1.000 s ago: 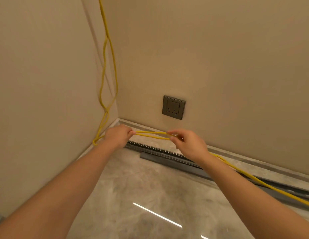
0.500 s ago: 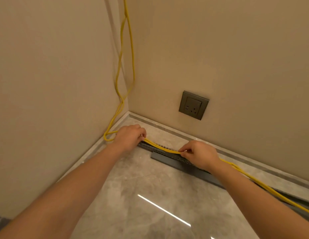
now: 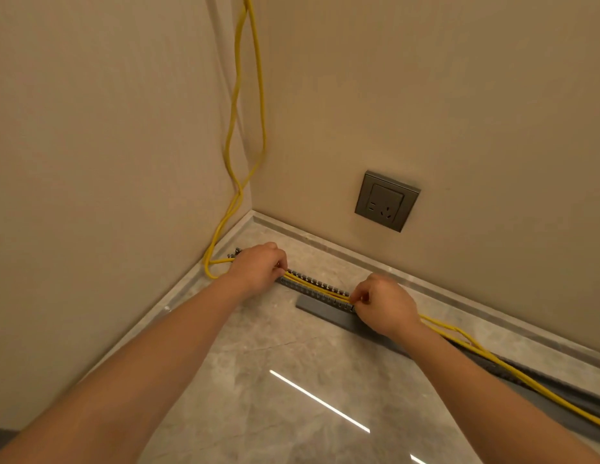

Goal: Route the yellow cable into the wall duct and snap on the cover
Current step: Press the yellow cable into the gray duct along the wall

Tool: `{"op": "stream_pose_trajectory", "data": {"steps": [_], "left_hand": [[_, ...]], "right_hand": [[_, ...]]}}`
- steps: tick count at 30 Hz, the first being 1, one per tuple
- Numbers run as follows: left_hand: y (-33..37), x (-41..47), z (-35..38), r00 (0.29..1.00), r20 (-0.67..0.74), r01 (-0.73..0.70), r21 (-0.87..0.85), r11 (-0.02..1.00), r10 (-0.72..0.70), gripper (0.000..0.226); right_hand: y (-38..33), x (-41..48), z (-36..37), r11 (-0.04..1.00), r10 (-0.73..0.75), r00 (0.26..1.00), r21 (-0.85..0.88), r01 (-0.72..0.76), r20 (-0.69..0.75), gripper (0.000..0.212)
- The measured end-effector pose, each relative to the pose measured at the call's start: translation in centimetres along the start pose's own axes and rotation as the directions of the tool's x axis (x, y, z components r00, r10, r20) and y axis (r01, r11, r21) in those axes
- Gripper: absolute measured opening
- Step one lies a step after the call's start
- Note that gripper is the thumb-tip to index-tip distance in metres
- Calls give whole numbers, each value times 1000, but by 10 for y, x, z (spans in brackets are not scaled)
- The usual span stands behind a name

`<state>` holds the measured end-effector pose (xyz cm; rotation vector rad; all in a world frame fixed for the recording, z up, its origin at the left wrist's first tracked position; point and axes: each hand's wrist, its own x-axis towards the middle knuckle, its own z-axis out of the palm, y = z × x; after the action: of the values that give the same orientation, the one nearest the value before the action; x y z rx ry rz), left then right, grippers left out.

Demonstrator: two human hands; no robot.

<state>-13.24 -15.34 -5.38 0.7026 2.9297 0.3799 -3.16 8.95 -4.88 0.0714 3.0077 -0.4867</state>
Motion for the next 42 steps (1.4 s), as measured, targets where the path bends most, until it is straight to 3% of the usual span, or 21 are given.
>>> {"op": "stream_pose_trajectory", "data": {"steps": [3,8,12,15,20,27,33,42], "left_hand": [[3,2,0,999,-13,37,-39,999,-38,5],[2,2,3,996,-56,59,-113,992,-65,5],[-2,-1,8,995,-94,20,-203,979,-40,11],[-7,-7,15,988,-151,-64,-225,972,30,13],[-23,-11,15,967,-240,-107,-74,992,86,26],[-43,-12,6,951,-214,-204,119,972,226,30],[-51,-2,2,987,-127,-59,289,955,100,35],[-35,22,-3,990,-90,-53,497,866,112,25]], "right_hand": [[-16,4,8,985,-148,989,-98,145,-22,25],[-54,25,23,946,-323,946,-31,322,-32,36],[-69,36,36,946,-319,948,61,319,-15,30],[-61,41,39,946,-322,946,30,324,-45,30],[-46,45,37,935,-349,937,-76,346,-34,39],[-41,45,38,910,-325,946,-268,315,10,45],[-28,44,28,889,-343,937,-300,346,65,56],[-21,52,10,870,-345,918,-299,391,197,62]]}}
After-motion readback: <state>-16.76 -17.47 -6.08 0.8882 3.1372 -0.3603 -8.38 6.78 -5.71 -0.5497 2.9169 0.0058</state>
